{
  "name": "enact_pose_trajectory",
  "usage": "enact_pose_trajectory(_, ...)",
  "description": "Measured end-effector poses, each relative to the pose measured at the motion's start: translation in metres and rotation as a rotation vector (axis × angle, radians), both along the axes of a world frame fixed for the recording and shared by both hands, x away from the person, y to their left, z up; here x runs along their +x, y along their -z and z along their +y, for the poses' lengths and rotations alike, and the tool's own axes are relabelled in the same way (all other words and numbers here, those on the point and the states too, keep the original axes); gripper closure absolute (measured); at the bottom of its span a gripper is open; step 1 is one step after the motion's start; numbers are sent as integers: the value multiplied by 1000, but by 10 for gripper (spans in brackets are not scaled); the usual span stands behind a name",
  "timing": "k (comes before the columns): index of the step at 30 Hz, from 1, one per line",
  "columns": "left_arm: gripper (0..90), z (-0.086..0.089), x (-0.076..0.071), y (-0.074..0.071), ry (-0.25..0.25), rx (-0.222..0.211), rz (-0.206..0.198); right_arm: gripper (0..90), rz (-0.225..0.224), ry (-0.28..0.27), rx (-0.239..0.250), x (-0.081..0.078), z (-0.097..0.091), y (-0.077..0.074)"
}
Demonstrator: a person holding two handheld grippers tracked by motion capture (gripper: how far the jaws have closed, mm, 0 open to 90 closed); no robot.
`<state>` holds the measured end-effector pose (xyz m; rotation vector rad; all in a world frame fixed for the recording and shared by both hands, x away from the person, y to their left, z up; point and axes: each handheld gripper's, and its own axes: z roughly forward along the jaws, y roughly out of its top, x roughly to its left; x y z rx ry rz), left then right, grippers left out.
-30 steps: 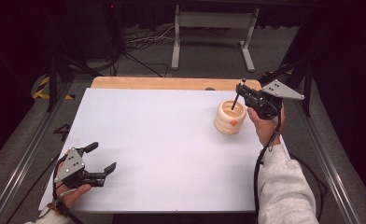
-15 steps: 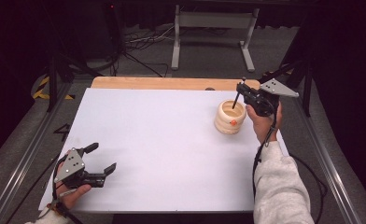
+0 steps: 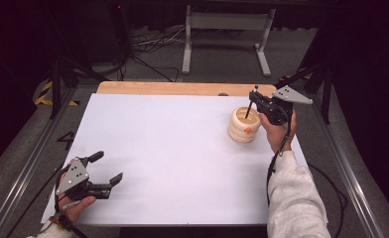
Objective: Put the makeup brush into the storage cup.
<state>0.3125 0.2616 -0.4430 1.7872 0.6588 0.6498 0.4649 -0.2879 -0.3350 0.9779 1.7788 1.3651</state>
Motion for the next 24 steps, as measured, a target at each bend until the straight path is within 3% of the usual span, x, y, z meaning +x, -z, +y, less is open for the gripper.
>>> enact_pose_trajectory(3, 75, 1, 0, 0, -5, -19, -2, 840, 11, 1, -5, 0, 0, 4)
enact_pose_trajectory(24, 76, -1, -1, 1, 8, -6, 0, 839, 42, 8, 7, 2, -2, 24)
